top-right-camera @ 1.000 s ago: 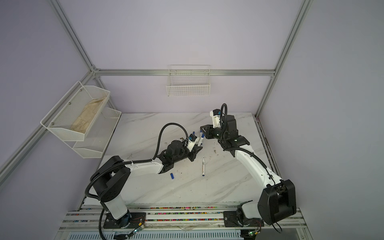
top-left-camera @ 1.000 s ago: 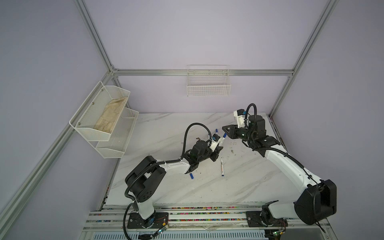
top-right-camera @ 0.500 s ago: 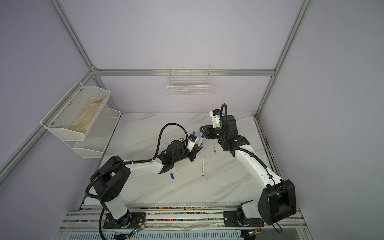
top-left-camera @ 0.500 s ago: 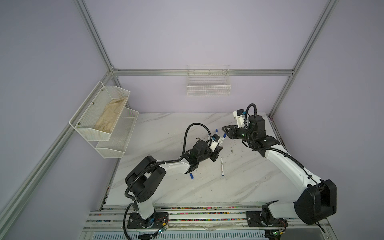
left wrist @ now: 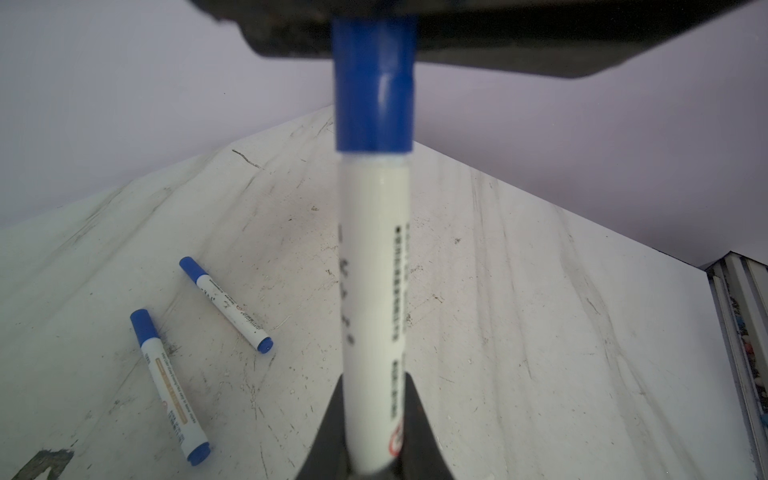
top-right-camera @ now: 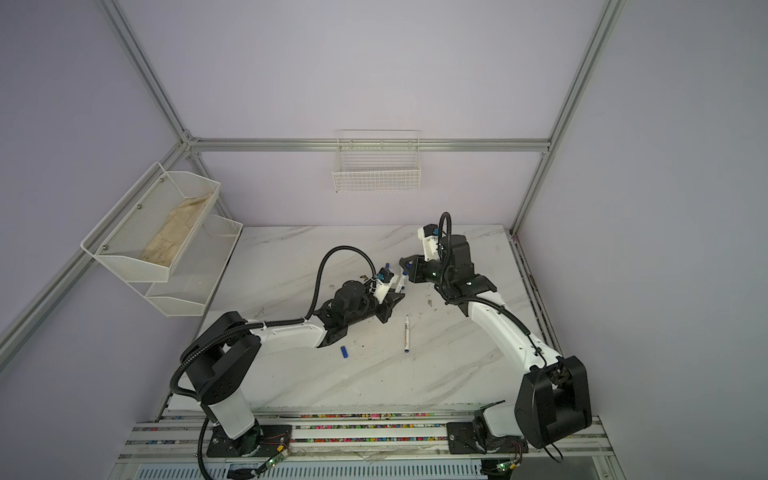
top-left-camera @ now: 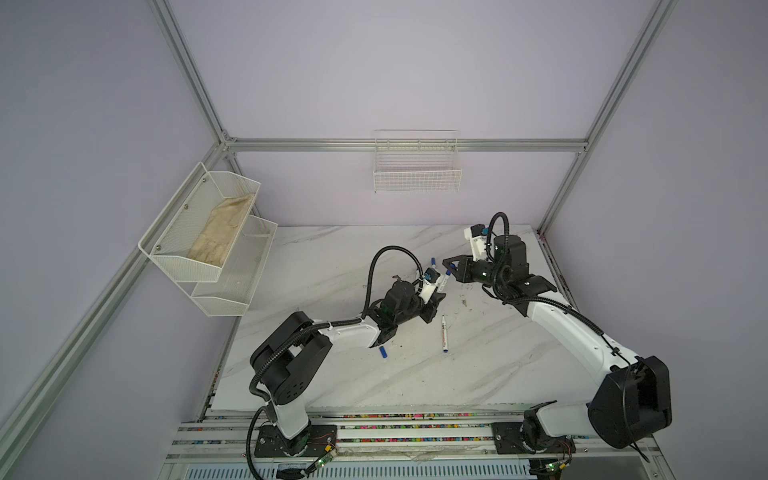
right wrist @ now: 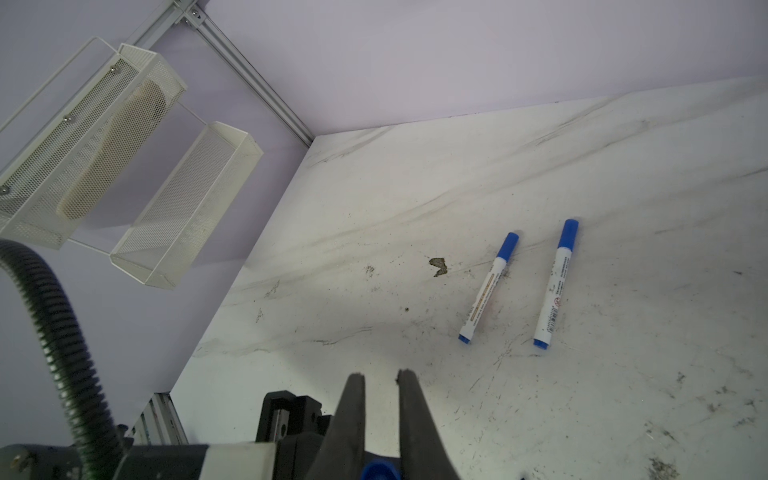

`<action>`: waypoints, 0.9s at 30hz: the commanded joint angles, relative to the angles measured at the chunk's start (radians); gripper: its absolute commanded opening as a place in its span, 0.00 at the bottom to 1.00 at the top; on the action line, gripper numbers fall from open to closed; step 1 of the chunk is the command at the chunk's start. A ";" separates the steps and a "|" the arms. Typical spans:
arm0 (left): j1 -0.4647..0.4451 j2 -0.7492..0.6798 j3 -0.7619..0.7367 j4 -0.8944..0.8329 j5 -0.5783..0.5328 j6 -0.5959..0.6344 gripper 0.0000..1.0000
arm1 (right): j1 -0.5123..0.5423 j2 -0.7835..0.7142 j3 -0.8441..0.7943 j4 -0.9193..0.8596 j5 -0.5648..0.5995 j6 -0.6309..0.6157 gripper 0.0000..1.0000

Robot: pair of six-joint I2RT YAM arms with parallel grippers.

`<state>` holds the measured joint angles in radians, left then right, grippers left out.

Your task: Insert the pens into the pen caps

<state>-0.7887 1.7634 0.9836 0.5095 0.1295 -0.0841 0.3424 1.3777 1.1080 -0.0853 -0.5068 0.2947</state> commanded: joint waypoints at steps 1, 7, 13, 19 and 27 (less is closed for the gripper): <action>-0.007 -0.036 -0.010 0.047 0.001 0.019 0.00 | 0.000 0.018 -0.017 0.030 -0.028 0.011 0.07; 0.044 -0.052 0.000 0.212 0.030 -0.116 0.00 | 0.002 0.072 -0.030 -0.013 -0.046 0.021 0.01; 0.227 -0.007 0.043 0.536 0.224 -0.496 0.00 | 0.044 0.205 0.034 -0.220 -0.042 -0.073 0.00; 0.351 0.048 0.048 0.794 0.255 -0.785 0.00 | 0.026 0.203 0.055 -0.246 -0.120 -0.072 0.00; 0.346 -0.063 -0.006 0.571 0.138 -0.556 0.00 | 0.001 0.217 0.126 -0.374 -0.230 -0.162 0.00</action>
<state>-0.5591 1.8500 0.9813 0.8772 0.6384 -0.6338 0.3176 1.5673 1.2781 -0.0437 -0.6235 0.2695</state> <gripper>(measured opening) 0.133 0.149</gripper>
